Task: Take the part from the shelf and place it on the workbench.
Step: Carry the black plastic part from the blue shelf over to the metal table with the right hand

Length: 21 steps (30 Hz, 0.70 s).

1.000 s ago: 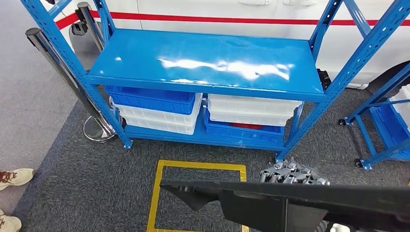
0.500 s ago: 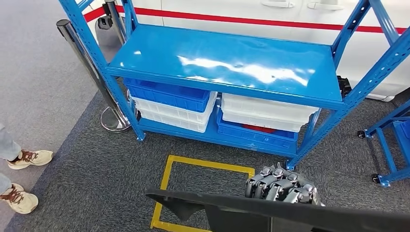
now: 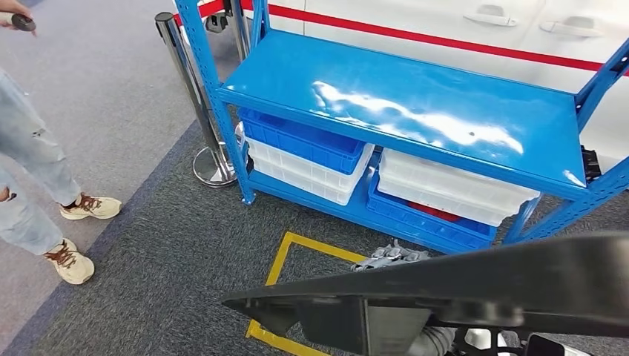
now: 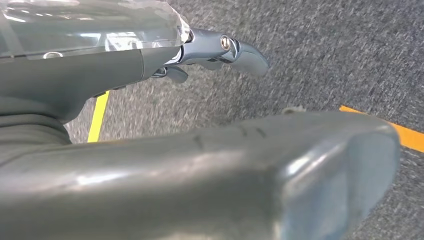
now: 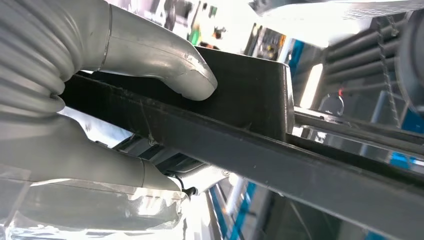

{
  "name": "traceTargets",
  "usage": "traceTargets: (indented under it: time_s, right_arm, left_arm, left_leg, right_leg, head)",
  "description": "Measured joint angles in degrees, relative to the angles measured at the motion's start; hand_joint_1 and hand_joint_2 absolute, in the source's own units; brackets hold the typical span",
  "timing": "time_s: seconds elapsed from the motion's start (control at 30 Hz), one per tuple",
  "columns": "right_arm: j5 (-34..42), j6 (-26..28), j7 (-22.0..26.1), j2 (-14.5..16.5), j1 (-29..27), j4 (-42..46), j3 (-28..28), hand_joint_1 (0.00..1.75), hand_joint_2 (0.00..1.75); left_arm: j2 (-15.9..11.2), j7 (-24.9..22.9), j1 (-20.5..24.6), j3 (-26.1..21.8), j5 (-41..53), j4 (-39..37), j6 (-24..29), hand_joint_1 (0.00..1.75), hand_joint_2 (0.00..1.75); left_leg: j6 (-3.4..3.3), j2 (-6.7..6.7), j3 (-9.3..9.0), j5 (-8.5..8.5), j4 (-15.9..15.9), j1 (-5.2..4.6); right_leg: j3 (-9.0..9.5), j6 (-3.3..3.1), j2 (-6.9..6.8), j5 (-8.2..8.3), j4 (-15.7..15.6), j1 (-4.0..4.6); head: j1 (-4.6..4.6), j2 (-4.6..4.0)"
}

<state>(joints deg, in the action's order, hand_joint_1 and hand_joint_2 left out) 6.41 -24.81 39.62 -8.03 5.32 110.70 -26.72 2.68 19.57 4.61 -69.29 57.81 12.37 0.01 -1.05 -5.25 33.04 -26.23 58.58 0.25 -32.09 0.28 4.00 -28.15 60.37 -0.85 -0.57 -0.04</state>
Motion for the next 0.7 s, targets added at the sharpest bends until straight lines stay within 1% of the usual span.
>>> traceTargets:
  time_s: [0.03,0.07,0.1,0.13,0.17,0.2,0.23,0.27,0.3,0.33,0.37,0.4,0.43,0.47,0.5,0.53,0.57,0.6,0.63,0.67,0.7]
  right_arm:
    - [-0.03,-0.14,0.00,0.19,0.20,-0.80,-0.85,1.61,1.75]
    - [-0.07,-0.38,0.00,0.50,0.46,-1.66,-1.73,1.61,1.75]
    - [-0.10,-0.73,0.00,0.94,0.86,-2.64,-2.63,1.61,1.75]
    - [-0.10,-1.11,-0.02,1.48,1.30,-3.62,-3.54,1.61,1.75]
    - [-0.03,-1.47,-0.05,2.05,1.77,-4.49,-4.41,1.61,1.75]
    - [0.10,-1.76,-0.19,2.60,2.24,-5.34,-5.23,1.61,1.75]
    - [0.27,-1.97,-0.43,3.04,2.67,-6.13,-5.97,1.61,1.75]
    - [0.45,-2.12,-0.77,3.46,3.09,-6.94,-6.68,1.61,1.75]
    - [0.56,-2.19,-1.17,3.85,3.48,-7.74,-7.33,1.61,1.75]
    - [0.62,-2.20,-1.55,4.21,3.85,-8.46,-7.95,1.61,1.75]
    - [0.62,-2.19,-1.91,4.61,4.26,-9.12,-8.58,1.61,1.75]
    - [0.61,-2.19,-2.16,4.98,4.71,-9.68,-9.20,1.61,1.75]
    - [0.55,-2.19,-2.40,5.34,5.19,-10.18,-9.89,1.61,1.75]
    - [0.47,-2.19,-2.62,5.65,5.69,-10.65,-10.57,1.61,1.75]
    - [0.37,-2.19,-2.82,5.91,6.16,-11.11,-11.26,1.61,1.75]
    - [0.26,-2.19,-3.01,6.15,6.57,-11.57,-11.94,1.61,1.75]
    - [0.21,-2.19,-3.15,6.36,6.91,-12.02,-12.57,1.61,1.75]
    - [0.19,-2.20,-3.22,6.59,7.24,-12.44,-13.15,1.61,1.75]
    - [0.19,-2.20,-3.23,6.82,7.56,-12.82,-13.66,1.61,1.75]
    - [0.21,-2.21,-3.21,7.00,7.89,-13.12,-14.11,1.61,1.75]
    - [0.22,-2.21,-3.20,7.11,8.15,-13.40,-14.46,1.61,1.75]
  left_arm:
    - [0.02,0.03,0.03,0.00,-0.02,0.00,0.01,0.00,0.00]
    - [0.03,0.07,-0.01,0.00,-0.05,0.00,0.01,0.00,0.00]
    - [-0.04,0.13,-0.11,0.00,-0.09,0.01,0.01,0.00,0.00]
    - [-0.04,0.18,-0.23,0.00,-0.11,0.01,0.01,0.00,0.00]
    - [-0.05,0.23,-0.27,0.01,-0.13,0.02,-0.01,0.00,0.00]
    - [-0.06,0.27,-0.23,0.01,-0.09,0.02,-0.02,0.00,0.00]
    - [0.01,0.28,-0.17,0.02,-0.04,0.02,-0.04,0.00,0.00]
    - [0.01,0.24,-0.11,0.02,0.01,0.02,-0.07,0.00,0.00]
    - [0.01,0.18,-0.11,0.02,0.10,0.02,-0.09,0.00,0.00]
    - [0.01,0.11,-0.16,0.02,0.19,0.02,-0.12,0.00,0.00]
    - [-0.01,0.05,-0.23,0.01,0.30,0.02,-0.15,0.00,0.00]
    - [-0.04,0.01,-0.29,0.01,0.43,0.02,-0.18,0.00,0.00]
    - [-0.07,-0.02,-0.28,0.01,0.52,0.02,-0.19,0.00,0.00]
    - [-0.09,-0.03,-0.22,0.02,0.58,0.02,-0.20,0.00,0.00]
    - [-0.10,-0.03,-0.18,0.02,0.62,0.02,-0.21,0.00,0.00]
    - [-0.10,-0.03,-0.19,0.02,0.63,0.02,-0.21,0.00,0.00]
    - [-0.10,-0.03,-0.26,0.02,0.64,0.02,-0.20,0.00,0.00]
    - [-0.10,-0.03,-0.38,0.02,0.64,0.02,-0.20,0.00,0.00]
    - [-0.08,-0.03,-0.50,0.02,0.63,0.02,-0.19,0.00,0.00]
    - [-0.05,-0.03,-0.53,0.02,0.62,0.02,-0.19,0.00,0.00]
    - [-0.02,-0.03,-0.50,0.02,0.61,0.02,-0.20,0.00,0.00]
  left_leg:
    - [0.35,-0.56,0.39,0.17,0.05,0.09]
    - [0.77,-1.16,0.76,0.37,0.03,0.16]
    - [1.14,-1.42,1.08,0.42,0.02,0.22]
    - [1.49,-0.86,1.41,0.10,0.43,0.11]
    - [1.81,0.30,2.04,-0.80,1.72,0.01]
    - [2.08,1.85,3.17,-2.34,4.23,-0.02]
    - [2.36,3.32,4.76,-4.21,7.76,0.01]
    - [2.62,4.13,6.56,-5.94,11.64,0.19]
    - [2.84,4.54,7.91,-6.95,14.66,0.34]
    - [3.00,4.76,8.36,-6.91,15.82,0.45]
    - [3.08,4.98,7.67,-5.81,14.67,0.52]
    - [3.06,5.41,5.91,-3.95,11.42,0.55]
    - [2.95,6.43,3.67,-2.30,7.14,0.47]
    - [2.68,7.35,1.75,-1.02,3.45,0.26]
    - [2.35,8.01,0.52,-0.36,0.99,0.06]
    - [2.03,8.30,0.06,-0.29,-0.10,-0.15]
    - [1.71,7.84,0.15,-0.19,-0.15,-0.29]
    - [1.40,7.32,0.21,-0.07,-0.28,-0.18]
    - [1.07,6.83,0.18,0.13,-0.55,-0.03]
    - [0.68,6.36,0.14,0.36,-0.83,0.13]
    - [0.32,5.84,0.10,0.59,-1.09,0.30]
  right_leg:
    - [0.15,-0.06,0.44,-0.22,-0.67,0.03]
    - [0.10,-0.14,0.03,-0.18,-1.06,0.06]
    - [0.11,-0.35,-0.60,-0.15,-1.36,-0.09]
    - [0.16,-0.66,-1.19,0.01,-1.66,-0.25]
    - [0.26,-1.00,-1.92,0.17,-1.97,-0.41]
    - [0.35,-1.29,-2.71,0.27,-2.20,-0.48]
    - [0.38,-1.48,-3.51,0.26,-2.25,-0.34]
    - [0.37,-1.58,-4.39,0.22,-2.21,-0.20]
    - [0.35,-1.65,-5.26,0.16,-2.16,-0.09]
    - [0.36,-1.69,-6.08,0.08,-2.09,-0.01]
    - [0.38,-1.69,-6.80,-0.01,-2.01,0.02]
    - [0.44,-1.64,-7.44,-0.14,-1.92,0.03]
    - [0.54,-1.53,-8.03,-0.30,-1.85,0.08]
    - [0.63,-1.36,-8.55,-0.45,-1.75,0.23]
    - [0.70,-1.17,-9.02,-0.56,-1.69,0.39]
    - [0.76,-0.98,-9.48,-0.61,-1.70,0.54]
    - [0.82,-0.79,-9.90,-0.61,-1.74,0.65]
    - [0.89,-0.54,-10.25,-0.66,-1.82,0.69]
    - [0.89,-0.26,-9.74,-1.02,-1.60,0.61]
    - [0.52,-0.01,-8.58,-1.91,-0.59,0.50]
    - [-0.42,0.20,-7.08,-3.41,1.61,0.37]
  head:
    - [0.00,0.00]
    - [0.02,0.00]
    - [0.03,0.00]
    - [-0.05,0.00]
    - [-0.25,0.00]
    - [-0.45,0.00]
    - [-0.64,0.00]
    - [-0.77,0.00]
    - [-0.76,0.00]
    - [-0.76,0.00]
    - [-0.76,0.00]
    - [-0.76,0.00]
    - [-0.75,0.00]
    - [-0.74,0.00]
    - [-0.72,-0.01]
    - [-0.70,-0.01]
    - [-0.69,-0.01]
    - [-0.68,-0.01]
    - [-0.68,0.00]
    - [-0.68,0.00]
    - [-0.66,0.00]
